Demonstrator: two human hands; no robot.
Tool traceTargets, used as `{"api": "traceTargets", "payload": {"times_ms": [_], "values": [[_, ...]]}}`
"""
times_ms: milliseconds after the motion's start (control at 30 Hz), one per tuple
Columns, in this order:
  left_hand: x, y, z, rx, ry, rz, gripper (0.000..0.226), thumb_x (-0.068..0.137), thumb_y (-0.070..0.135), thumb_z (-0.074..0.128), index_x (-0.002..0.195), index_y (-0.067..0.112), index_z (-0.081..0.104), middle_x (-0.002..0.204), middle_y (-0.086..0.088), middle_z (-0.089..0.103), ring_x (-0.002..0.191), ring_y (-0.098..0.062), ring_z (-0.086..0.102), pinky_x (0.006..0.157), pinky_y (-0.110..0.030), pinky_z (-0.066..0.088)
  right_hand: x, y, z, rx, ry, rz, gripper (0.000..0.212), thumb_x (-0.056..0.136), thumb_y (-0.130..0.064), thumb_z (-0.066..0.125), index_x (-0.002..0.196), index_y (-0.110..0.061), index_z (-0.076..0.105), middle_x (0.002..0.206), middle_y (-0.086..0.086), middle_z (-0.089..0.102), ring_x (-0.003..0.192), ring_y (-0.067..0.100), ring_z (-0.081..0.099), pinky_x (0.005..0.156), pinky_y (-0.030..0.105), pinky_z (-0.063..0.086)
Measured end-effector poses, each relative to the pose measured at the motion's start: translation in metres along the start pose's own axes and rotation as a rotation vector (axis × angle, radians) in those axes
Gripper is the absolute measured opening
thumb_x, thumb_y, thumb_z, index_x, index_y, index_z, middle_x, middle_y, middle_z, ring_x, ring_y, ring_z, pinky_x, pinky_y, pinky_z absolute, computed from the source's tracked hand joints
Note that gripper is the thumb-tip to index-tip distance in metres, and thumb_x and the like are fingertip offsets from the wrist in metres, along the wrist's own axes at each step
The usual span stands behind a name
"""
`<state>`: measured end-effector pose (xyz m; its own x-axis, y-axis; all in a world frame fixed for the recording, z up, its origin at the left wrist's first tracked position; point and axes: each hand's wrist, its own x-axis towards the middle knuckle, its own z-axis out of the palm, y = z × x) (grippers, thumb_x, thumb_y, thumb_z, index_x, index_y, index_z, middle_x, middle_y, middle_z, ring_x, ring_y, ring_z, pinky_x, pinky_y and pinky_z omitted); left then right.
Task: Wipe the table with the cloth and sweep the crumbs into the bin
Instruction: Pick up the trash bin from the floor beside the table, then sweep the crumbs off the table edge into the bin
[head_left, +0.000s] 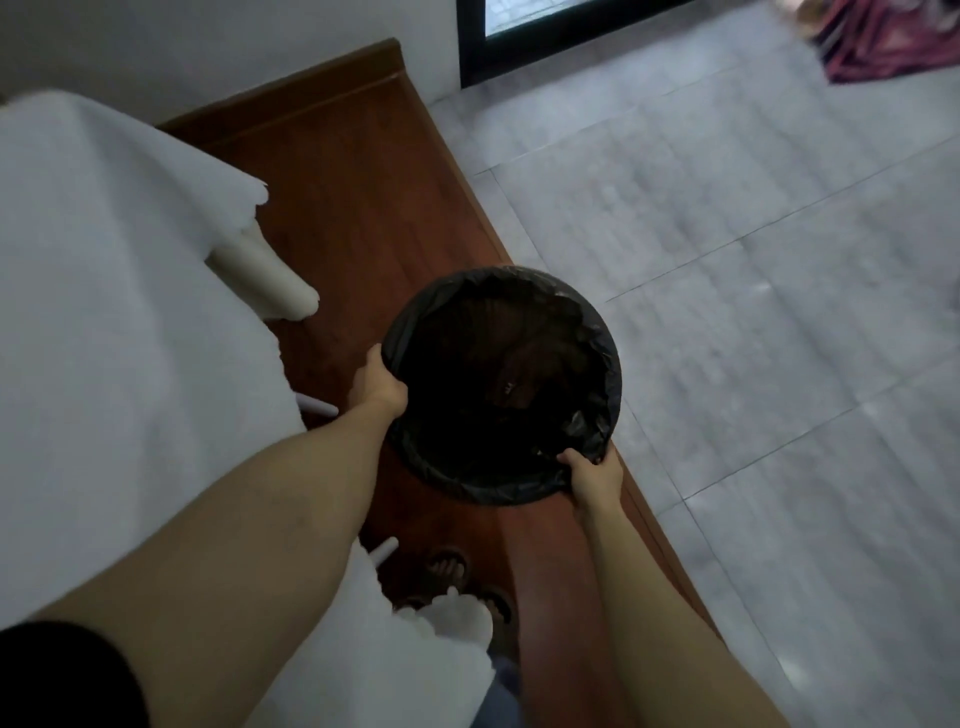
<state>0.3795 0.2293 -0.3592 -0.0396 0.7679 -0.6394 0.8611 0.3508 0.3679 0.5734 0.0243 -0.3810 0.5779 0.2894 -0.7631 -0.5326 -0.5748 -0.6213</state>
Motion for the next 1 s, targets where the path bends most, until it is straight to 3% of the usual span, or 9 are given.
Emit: {"api": "traceTargets", "payload": {"times_ms": [233, 367, 467, 567, 667, 800, 1000], "values": [[-0.116, 0.042, -0.087, -0.031, -0.006, 0.157, 0.078, 0.096, 0.021, 0.053, 0.158, 0.028, 0.008, 0.156, -0.013, 0.025, 0.137, -0.037, 0.036, 0.113, -0.047, 0.037, -0.129, -0.068, -0.035, 0.014, 0.016, -0.12, 0.044, 0.083, 0.003, 0.064, 0.125, -0.009, 0.055, 0.114, 0.012, 0.062, 0.097, 0.025, 0.058, 0.078, 0.033, 0.047], [-0.193, 0.046, -0.139, -0.042, 0.14, 0.493, 0.074, 0.096, 0.024, 0.057, 0.158, 0.022, 0.017, 0.159, -0.008, 0.026, 0.146, -0.027, 0.026, 0.12, -0.04, 0.025, -0.193, -0.086, -0.045, 0.059, 0.039, -0.141, 0.041, 0.085, 0.004, 0.062, 0.124, -0.006, 0.054, 0.112, 0.011, 0.06, 0.099, 0.028, 0.058, 0.079, 0.036, 0.048], [-0.247, 0.023, -0.175, -0.083, 0.286, 0.601, 0.07, 0.095, 0.024, 0.06, 0.156, 0.02, 0.024, 0.158, -0.006, 0.031, 0.146, -0.023, 0.028, 0.121, -0.038, 0.025, -0.225, -0.086, -0.054, 0.075, 0.074, -0.134, 0.044, 0.082, 0.001, 0.065, 0.125, -0.007, 0.056, 0.112, 0.014, 0.063, 0.1, 0.031, 0.061, 0.081, 0.042, 0.054], [-0.288, -0.024, -0.204, -0.106, 0.458, 0.54, 0.065, 0.097, 0.025, 0.059, 0.154, 0.017, 0.028, 0.16, -0.007, 0.03, 0.147, -0.024, 0.025, 0.121, -0.034, 0.02, -0.248, -0.083, -0.058, 0.076, 0.085, -0.155, 0.048, 0.079, -0.003, 0.068, 0.125, -0.009, 0.056, 0.113, 0.018, 0.064, 0.095, 0.031, 0.062, 0.078, 0.044, 0.055], [-0.316, -0.086, -0.219, -0.125, 0.594, 0.391, 0.063, 0.099, 0.028, 0.056, 0.154, 0.016, 0.028, 0.161, -0.009, 0.026, 0.15, -0.026, 0.018, 0.123, -0.042, 0.017, -0.267, -0.086, -0.059, 0.105, 0.087, -0.16, 0.046, 0.08, 0.001, 0.066, 0.124, -0.007, 0.056, 0.113, 0.014, 0.062, 0.097, 0.031, 0.062, 0.089, 0.045, 0.055], [-0.339, -0.17, -0.225, -0.064, 0.729, 0.207, 0.061, 0.099, 0.029, 0.055, 0.153, 0.014, 0.031, 0.162, -0.013, 0.023, 0.151, -0.031, 0.014, 0.122, -0.05, 0.015, -0.279, -0.085, -0.057, 0.133, 0.044, -0.185, 0.047, 0.081, 0.006, 0.063, 0.126, -0.004, 0.054, 0.112, 0.013, 0.06, 0.097, 0.029, 0.06, 0.091, 0.043, 0.053], [-0.36, -0.252, -0.215, 0.159, 0.731, -0.053, 0.068, 0.096, 0.045, 0.054, 0.155, 0.022, 0.03, 0.164, -0.015, 0.018, 0.151, -0.04, 0.01, 0.118, -0.059, 0.01, -0.294, -0.071, -0.057, 0.113, 0.025, -0.192, 0.045, 0.079, 0.005, 0.064, 0.121, -0.007, 0.056, 0.114, 0.017, 0.062, 0.1, 0.032, 0.062, 0.093, 0.047, 0.053]]}}
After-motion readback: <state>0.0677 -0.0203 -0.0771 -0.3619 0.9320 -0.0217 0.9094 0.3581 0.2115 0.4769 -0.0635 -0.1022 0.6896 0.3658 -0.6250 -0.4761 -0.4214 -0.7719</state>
